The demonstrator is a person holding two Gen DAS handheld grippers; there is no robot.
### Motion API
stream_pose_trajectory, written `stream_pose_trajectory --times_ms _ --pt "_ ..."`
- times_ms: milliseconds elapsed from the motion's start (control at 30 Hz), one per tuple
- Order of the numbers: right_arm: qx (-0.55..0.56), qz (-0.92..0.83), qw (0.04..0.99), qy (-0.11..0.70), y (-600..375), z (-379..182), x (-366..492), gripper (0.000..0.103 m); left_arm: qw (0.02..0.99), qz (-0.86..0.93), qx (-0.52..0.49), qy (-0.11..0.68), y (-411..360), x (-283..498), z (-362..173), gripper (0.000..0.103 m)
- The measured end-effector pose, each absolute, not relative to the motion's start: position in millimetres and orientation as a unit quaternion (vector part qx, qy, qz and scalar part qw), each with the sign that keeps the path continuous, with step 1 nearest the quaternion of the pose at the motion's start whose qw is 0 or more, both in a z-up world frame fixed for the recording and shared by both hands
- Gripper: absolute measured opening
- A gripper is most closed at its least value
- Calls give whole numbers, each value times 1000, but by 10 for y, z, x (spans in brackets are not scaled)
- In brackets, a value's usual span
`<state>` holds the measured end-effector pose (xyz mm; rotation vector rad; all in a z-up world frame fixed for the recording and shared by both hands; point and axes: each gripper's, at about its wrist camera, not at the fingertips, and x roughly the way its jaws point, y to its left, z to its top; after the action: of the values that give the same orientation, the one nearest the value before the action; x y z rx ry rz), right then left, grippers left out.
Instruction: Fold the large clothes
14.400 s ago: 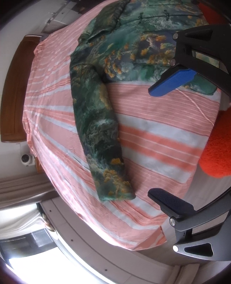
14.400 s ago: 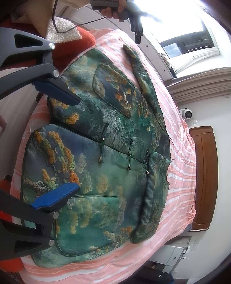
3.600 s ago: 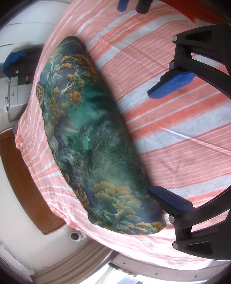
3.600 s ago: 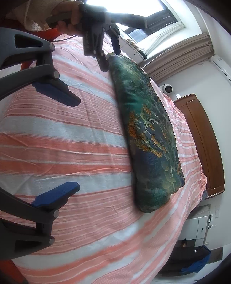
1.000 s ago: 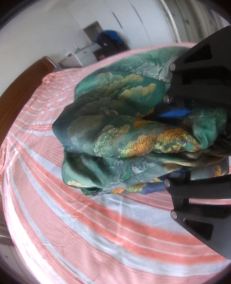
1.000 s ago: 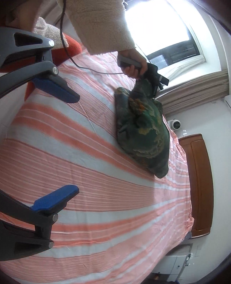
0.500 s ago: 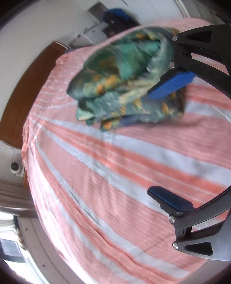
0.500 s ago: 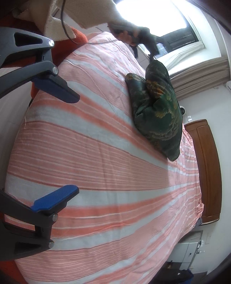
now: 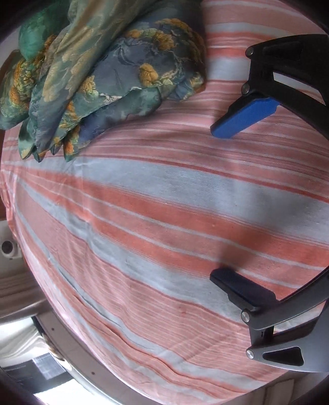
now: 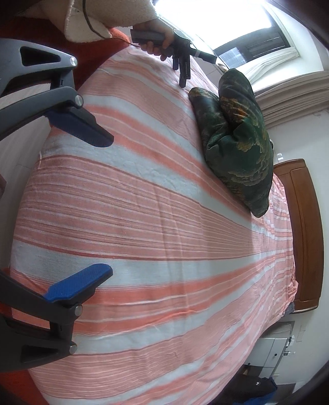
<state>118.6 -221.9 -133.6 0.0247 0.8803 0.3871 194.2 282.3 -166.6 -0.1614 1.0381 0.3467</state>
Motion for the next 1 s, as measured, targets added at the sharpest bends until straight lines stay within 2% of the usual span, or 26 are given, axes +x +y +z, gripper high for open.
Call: stream_pose_trajectory --times_ms 467,600,700,800,867,1000 --pt "44 201 880 428 -2245 -1397 1228 96 857 168 -84 479 2805 1876 -1753 103" --pt "46 235 873 426 -2208 -1328 1267 96 847 167 -91 496 2765 1865 -1710 103" --pt "47 252 873 415 -2174 -1096 1516 96 847 147 -98 502 2805 1863 -1661 103" --pt "26 273 886 375 -1963 -617 1911 96 857 116 -109 489 2797 1799 -1570 103" --pt "5 300 893 335 -1639 -214 2250 96 867 99 -115 475 2798 1753 -1486 103" --pt "-53 365 876 311 -738 83 2968 95 883 77 -126 446 2863 1698 -1277 103"
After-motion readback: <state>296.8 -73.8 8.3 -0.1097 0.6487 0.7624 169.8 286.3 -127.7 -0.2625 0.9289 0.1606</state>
